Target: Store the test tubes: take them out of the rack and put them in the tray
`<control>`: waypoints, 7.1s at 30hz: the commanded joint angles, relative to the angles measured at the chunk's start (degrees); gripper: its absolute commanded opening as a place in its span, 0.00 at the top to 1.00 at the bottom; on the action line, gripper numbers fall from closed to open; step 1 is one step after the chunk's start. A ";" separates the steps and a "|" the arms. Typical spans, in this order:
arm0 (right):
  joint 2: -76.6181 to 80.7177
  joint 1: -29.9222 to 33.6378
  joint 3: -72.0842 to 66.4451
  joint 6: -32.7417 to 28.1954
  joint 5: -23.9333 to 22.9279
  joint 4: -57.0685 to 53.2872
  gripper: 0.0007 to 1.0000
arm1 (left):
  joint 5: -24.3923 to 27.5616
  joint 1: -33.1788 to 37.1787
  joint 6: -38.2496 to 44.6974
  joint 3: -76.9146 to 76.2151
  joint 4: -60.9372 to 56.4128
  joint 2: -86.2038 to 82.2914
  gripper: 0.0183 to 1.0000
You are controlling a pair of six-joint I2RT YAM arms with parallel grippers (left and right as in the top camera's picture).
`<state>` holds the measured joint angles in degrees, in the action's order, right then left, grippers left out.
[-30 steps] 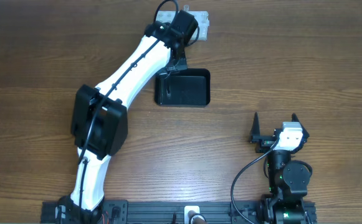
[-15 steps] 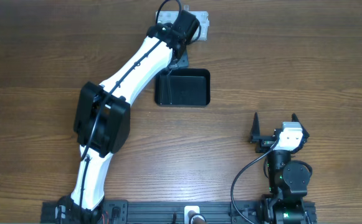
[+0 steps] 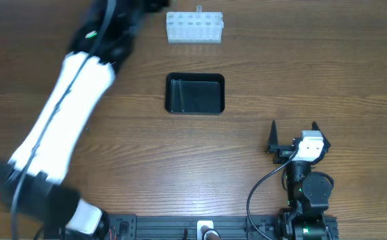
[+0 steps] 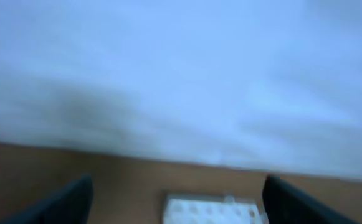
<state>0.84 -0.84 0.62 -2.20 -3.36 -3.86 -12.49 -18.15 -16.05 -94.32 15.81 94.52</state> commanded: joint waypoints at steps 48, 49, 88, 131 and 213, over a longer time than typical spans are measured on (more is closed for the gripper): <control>-0.55 0.28 -0.35 -0.22 0.31 -0.17 0.01 | 17.40 20.20 11.17 93.98 -11.69 -94.36 0.00; -0.55 0.28 -0.35 -0.24 0.31 -0.17 0.01 | 17.38 20.20 11.15 93.98 -11.69 -94.36 0.00; -0.52 0.28 -0.33 -0.26 0.26 0.02 0.01 | 17.38 20.20 11.15 93.98 -11.69 -94.25 0.00; 110.25 -28.28 81.18 13.73 -14.82 7.39 0.01 | 17.40 20.20 11.17 93.98 -11.69 -94.25 0.00; 137.52 -24.20 108.19 13.88 -19.26 6.82 0.73 | 17.38 20.20 11.17 93.98 -11.69 -94.23 0.00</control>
<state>137.95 -25.36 107.59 11.75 -21.65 3.03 4.34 1.72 -5.56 -0.58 3.90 0.62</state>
